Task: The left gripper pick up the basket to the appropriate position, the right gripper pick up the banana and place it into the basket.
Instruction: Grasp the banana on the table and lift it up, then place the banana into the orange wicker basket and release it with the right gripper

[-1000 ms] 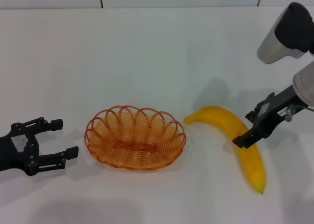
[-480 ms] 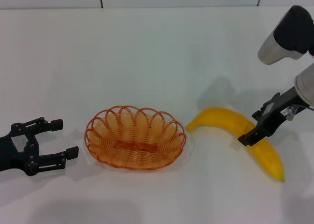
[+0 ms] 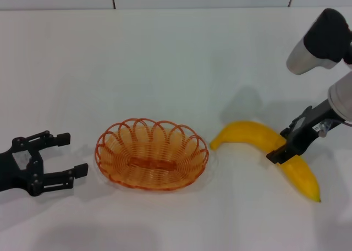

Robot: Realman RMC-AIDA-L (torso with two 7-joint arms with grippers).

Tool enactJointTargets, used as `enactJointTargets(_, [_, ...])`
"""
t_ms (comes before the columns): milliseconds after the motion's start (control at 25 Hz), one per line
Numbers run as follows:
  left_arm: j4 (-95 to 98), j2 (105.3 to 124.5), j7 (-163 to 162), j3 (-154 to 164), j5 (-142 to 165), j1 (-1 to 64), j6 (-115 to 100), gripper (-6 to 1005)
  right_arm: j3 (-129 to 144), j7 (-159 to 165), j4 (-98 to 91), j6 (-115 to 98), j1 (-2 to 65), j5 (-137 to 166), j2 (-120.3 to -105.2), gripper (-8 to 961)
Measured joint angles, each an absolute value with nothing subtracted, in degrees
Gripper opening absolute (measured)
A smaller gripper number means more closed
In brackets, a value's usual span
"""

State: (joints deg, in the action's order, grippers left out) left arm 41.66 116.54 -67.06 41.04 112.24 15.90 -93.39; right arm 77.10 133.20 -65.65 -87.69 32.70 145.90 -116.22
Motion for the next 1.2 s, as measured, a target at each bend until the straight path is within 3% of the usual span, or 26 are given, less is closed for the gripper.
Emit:
enactJointTargets(120, [41.7,116.54,-67.1,41.0,112.2,15.9,-93.4,868,77.2,133.2,-65.7,-87.8,32.7,145.7,-116.33,757])
enactJointTargets(560, [41.7,116.54,-67.1,41.0,112.1,15.7,-93.3,868,77.3,133.2,-66.5,-87.8,32.4,143.2,-116.39,522])
enactJointTargets(680, [41.7,116.54,-67.0,41.0,112.0,15.5,-93.3,869,77.1,133.2,-67.1,-88.0,32.3,142.9,-116.3,499])
enactJointTargets(1200, [41.7,116.54,-66.8,39.7,112.4,15.5,-93.7,868,77.3,131.3,-79.6,-93.8,33.3,134.2,-116.07,536])
